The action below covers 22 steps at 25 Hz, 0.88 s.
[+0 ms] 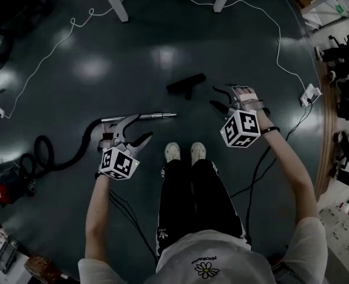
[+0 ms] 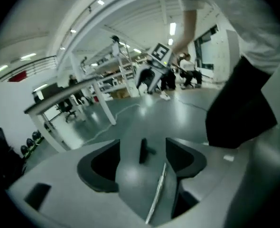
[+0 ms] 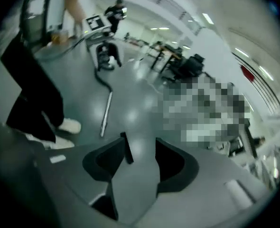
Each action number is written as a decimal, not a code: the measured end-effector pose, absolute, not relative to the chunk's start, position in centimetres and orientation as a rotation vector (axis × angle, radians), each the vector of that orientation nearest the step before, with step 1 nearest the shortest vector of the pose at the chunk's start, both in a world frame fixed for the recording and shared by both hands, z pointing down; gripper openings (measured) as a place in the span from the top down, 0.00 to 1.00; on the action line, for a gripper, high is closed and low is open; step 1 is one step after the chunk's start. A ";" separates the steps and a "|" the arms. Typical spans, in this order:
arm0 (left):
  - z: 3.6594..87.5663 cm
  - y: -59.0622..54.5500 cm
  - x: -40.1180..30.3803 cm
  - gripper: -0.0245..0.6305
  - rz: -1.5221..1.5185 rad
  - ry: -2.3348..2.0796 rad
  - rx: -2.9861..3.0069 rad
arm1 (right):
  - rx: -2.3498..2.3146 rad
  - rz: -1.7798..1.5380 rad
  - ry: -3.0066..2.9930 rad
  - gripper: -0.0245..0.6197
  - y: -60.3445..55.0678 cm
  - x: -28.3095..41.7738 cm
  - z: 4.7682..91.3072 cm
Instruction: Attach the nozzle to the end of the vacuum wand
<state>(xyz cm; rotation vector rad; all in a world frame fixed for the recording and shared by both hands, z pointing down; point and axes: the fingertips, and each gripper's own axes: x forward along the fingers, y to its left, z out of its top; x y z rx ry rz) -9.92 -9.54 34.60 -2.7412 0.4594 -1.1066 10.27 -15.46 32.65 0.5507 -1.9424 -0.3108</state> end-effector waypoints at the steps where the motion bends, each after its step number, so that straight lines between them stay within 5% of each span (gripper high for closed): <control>1: 41.7 -9.7 -10.0 0.49 -1.203 0.373 -2.703 | 0.445 -0.399 -1.901 0.64 -16.1 10.8 38.9; 5: 66.1 -10.3 -10.2 0.43 -1.412 0.130 -2.541 | 0.092 -0.721 -1.738 0.58 -18.4 11.5 61.7; 9: 81.0 -10.7 -9.9 0.41 -1.512 -0.032 -2.358 | -0.136 -0.975 -1.593 0.52 -20.9 10.7 77.1; 12: 85.4 -11.8 -9.4 0.44 -1.541 -0.018 -2.306 | -0.266 -1.082 -1.526 0.51 -21.5 10.0 83.2; 17: 88.9 -11.1 -9.5 0.63 -1.579 -0.072 -2.263 | -0.352 -1.152 -1.454 0.52 -21.5 8.6 88.2; 22: 89.4 -11.6 -9.2 0.65 -1.543 -0.056 -2.350 | -0.325 -1.046 -1.466 0.58 -22.7 9.2 88.9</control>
